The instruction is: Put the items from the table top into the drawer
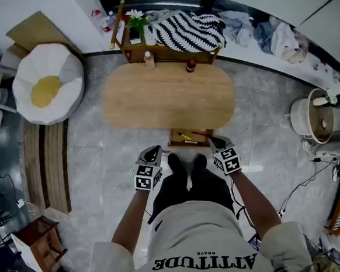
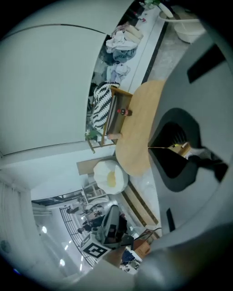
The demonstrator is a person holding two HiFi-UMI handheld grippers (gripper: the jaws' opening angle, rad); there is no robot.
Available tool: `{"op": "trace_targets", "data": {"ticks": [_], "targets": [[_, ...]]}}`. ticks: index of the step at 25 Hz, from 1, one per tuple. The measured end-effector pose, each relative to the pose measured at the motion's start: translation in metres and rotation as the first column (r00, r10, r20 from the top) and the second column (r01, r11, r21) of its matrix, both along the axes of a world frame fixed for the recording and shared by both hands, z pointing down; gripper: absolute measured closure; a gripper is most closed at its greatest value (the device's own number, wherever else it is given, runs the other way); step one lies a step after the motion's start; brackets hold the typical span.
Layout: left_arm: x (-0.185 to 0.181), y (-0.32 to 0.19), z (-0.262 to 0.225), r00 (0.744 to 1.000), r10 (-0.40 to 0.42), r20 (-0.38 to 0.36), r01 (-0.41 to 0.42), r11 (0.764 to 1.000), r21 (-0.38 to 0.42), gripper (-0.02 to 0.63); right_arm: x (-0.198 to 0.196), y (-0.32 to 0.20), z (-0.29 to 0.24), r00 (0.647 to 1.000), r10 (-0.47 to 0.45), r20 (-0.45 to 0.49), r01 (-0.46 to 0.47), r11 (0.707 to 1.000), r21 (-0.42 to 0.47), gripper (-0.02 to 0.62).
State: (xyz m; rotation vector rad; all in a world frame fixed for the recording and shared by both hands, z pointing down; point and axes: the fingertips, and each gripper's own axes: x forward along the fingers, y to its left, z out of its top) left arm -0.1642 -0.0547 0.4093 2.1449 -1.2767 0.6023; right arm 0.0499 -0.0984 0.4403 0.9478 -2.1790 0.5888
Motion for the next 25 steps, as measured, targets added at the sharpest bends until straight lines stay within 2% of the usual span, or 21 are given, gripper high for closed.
{"op": "trace_targets", "data": {"ticks": [5,12,18,25], "targets": [[-0.004,0.005,-0.038,0.999,0.035,0.013,-0.035,0.997,0.063,0.584,0.026,0.009,-0.054,0.997,0.065,0.039,-0.069,0.992,0.103,0.575],[0.001,0.005,-0.088,0.999,0.039,0.023,-0.043,0.983,0.178,0.584,0.085,0.019,-0.113,0.977,0.196,0.089,-0.212,0.948,0.237,0.575],[0.014,0.02,-0.114,0.999,0.001,0.035,-0.01,0.969,0.245,0.584,0.124,0.042,-0.137,0.972,0.211,0.105,-0.233,0.926,0.298,0.575],[0.021,0.051,-0.132,0.995,-0.102,0.02,0.092,0.953,0.288,0.584,0.15,0.076,-0.141,0.974,0.193,0.115,-0.219,0.929,0.298,0.575]]}}
